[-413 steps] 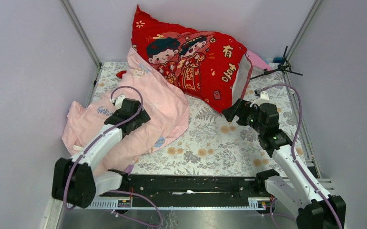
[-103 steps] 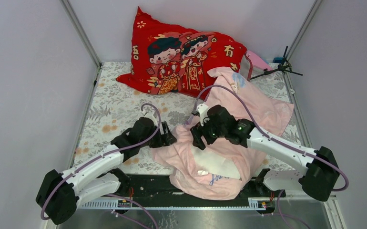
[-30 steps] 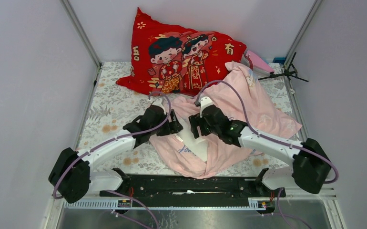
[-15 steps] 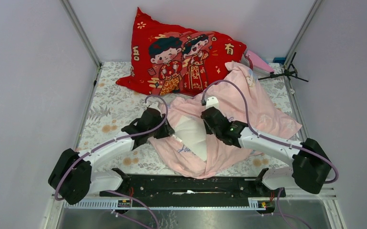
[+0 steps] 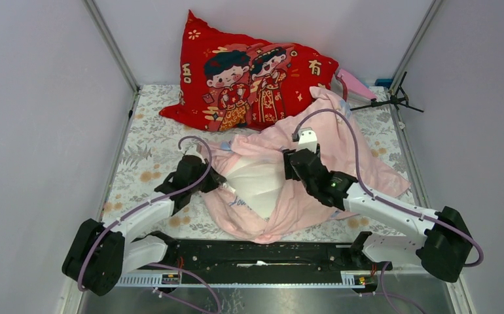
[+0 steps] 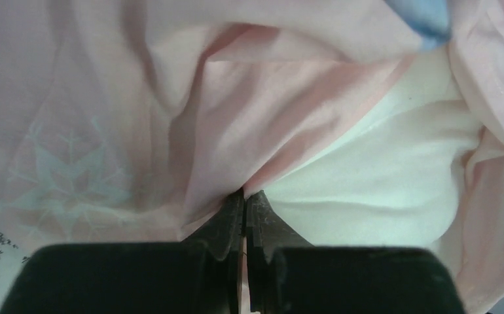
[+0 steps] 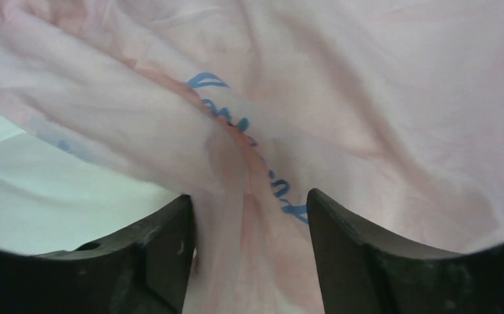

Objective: Remove the pillowcase from the pillow

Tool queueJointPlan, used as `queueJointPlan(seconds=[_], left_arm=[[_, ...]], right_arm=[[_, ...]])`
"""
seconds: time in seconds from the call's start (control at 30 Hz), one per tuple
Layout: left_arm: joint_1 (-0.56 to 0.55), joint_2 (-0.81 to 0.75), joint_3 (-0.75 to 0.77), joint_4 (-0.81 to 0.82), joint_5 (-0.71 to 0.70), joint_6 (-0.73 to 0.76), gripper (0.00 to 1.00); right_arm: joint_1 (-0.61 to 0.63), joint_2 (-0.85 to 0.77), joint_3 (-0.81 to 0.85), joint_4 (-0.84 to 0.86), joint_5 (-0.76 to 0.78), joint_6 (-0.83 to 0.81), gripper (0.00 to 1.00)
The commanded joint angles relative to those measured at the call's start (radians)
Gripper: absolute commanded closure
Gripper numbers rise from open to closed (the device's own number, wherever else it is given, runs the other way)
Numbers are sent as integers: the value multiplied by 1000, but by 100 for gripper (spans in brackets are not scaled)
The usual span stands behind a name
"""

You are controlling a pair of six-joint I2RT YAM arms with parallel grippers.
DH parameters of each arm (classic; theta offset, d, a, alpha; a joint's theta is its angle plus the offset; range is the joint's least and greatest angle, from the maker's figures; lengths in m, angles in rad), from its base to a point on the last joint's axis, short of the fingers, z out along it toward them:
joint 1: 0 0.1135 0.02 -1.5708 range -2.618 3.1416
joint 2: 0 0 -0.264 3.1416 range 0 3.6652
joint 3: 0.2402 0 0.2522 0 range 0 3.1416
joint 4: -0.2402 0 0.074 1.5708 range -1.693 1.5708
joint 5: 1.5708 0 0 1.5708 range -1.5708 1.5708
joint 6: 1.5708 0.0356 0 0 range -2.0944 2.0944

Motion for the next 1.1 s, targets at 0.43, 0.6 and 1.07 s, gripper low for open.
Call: queueJointPlan(seconds=[0.43, 0.6, 1.07], left_arm=[[17, -156, -51, 55, 167, 93, 78], [17, -157, -52, 13, 126, 95, 70], [17, -78, -46, -45, 72, 95, 39]], right_arm=[[214, 299, 357, -110, -435, -8, 15], [215, 365, 351, -104, -462, 11, 9], [192, 453, 271, -91, -277, 78, 34]])
